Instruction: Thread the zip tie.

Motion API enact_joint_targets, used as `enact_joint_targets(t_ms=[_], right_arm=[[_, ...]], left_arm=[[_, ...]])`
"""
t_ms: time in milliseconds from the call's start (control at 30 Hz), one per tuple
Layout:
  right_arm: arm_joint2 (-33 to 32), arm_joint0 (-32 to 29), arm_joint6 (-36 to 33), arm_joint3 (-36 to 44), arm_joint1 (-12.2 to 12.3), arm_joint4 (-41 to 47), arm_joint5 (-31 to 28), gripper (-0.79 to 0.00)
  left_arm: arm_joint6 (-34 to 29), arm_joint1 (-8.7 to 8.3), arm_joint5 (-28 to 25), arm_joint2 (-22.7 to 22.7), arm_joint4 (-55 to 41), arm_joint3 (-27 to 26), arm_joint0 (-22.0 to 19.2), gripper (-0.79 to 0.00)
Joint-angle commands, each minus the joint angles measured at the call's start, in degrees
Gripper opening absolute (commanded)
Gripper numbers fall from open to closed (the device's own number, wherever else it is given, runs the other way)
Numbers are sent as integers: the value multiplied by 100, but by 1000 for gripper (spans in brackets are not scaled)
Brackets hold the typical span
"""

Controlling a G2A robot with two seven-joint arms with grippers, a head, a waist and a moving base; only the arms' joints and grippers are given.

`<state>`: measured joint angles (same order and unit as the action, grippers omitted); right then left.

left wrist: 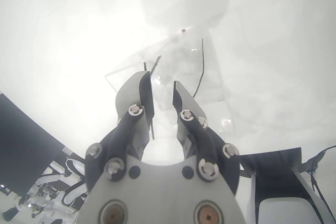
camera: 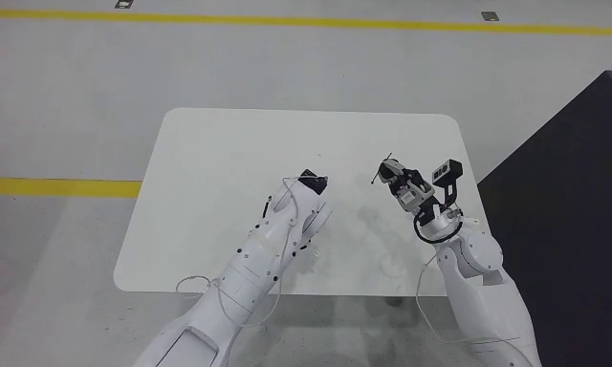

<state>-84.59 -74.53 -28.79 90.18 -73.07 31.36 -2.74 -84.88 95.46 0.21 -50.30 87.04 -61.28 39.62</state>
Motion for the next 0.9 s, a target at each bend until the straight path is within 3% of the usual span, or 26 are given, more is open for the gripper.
enact_joint_targets(t_ms=[0,467,700,867], right_arm=[[0,0,0,0,0,0,0,-785],[0,0,0,0,0,0,0,-785],[0,0,0,0,0,0,0,-785],[0,0,0,0,0,0,0,-785]], left_arm=[[39,11,13,2,16,61,-14,-625],[-69,89,-33,57,75,-92,-29,-625],[-284,55,15,17,408,-460,168,-631],[-154,30,-16,0,762,-377,237,-631]])
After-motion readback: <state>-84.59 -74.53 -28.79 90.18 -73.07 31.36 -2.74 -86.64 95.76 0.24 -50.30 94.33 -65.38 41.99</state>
